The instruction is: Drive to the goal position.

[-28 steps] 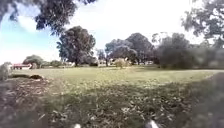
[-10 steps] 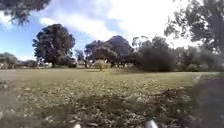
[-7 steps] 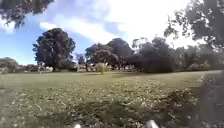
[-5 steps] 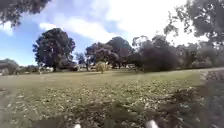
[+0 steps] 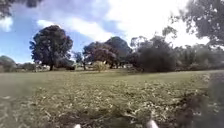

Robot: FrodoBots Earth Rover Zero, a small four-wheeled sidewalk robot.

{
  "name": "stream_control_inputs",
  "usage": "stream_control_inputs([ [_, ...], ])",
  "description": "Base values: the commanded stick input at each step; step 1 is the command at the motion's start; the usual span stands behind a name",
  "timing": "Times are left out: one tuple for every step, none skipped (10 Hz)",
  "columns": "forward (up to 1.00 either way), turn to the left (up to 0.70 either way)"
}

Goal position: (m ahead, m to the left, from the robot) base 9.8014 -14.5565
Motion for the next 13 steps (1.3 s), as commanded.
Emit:
stream_control_inputs([
  [0.70,0.00],
  [0.70,0.00],
  [0.70,0.00],
  [0.70,0.00],
  [0.70,0.00],
  [0.70,0.00],
  [0.70,0.00],
  [0.70,0.00],
  [0.70,0.00],
  [0.70,0.00],
  [0.70,0.00],
  [0.70,-0.02],
  [0.70,-0.12],
])
